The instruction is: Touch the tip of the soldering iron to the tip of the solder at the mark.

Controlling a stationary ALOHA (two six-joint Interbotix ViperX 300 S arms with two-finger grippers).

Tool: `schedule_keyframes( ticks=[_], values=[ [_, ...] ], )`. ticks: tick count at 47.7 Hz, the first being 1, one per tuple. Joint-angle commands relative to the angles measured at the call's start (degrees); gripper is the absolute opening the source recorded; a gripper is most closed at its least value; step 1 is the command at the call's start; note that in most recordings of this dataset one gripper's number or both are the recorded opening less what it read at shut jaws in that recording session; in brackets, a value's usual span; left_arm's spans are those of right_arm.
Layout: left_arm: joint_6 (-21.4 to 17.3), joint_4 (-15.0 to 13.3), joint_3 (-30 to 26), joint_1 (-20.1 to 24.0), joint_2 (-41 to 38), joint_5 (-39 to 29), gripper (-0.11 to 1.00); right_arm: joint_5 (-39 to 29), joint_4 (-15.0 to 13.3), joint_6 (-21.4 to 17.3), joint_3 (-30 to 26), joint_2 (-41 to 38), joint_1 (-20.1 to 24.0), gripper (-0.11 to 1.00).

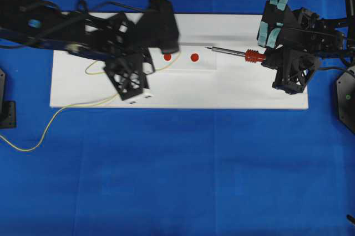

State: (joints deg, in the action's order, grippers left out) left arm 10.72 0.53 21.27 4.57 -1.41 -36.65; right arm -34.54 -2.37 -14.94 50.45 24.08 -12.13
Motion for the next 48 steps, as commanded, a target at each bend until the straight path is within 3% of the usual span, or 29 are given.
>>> schedule_keyframes(
  ticks=[1, 15, 34, 48],
  values=[
    [-0.1, 0.2, -3.3, -0.1, -2.8, 0.7, 0.02, 0.4, -0.3, -0.1, -0.9, 0.2, 0.0, 0.06],
    [-0.8, 0.2, -5.4, -0.1, -7.6, 4.9, 0.02, 0.6, -0.4, -0.1, -0.6, 0.2, 0.0, 0.06],
    [-0.5, 0.2, -4.8, -0.2, -8.1, 4.8, 0.02, 1.4, -0.4, -0.1, -0.6, 0.0, 0.3, 0.06],
    [-0.6, 0.2, -4.7, -0.1, -8.0, 4.4, 0.02, 1.5, -0.4, -0.1, -3.1, -5.2, 0.8, 0.06]
  ],
)
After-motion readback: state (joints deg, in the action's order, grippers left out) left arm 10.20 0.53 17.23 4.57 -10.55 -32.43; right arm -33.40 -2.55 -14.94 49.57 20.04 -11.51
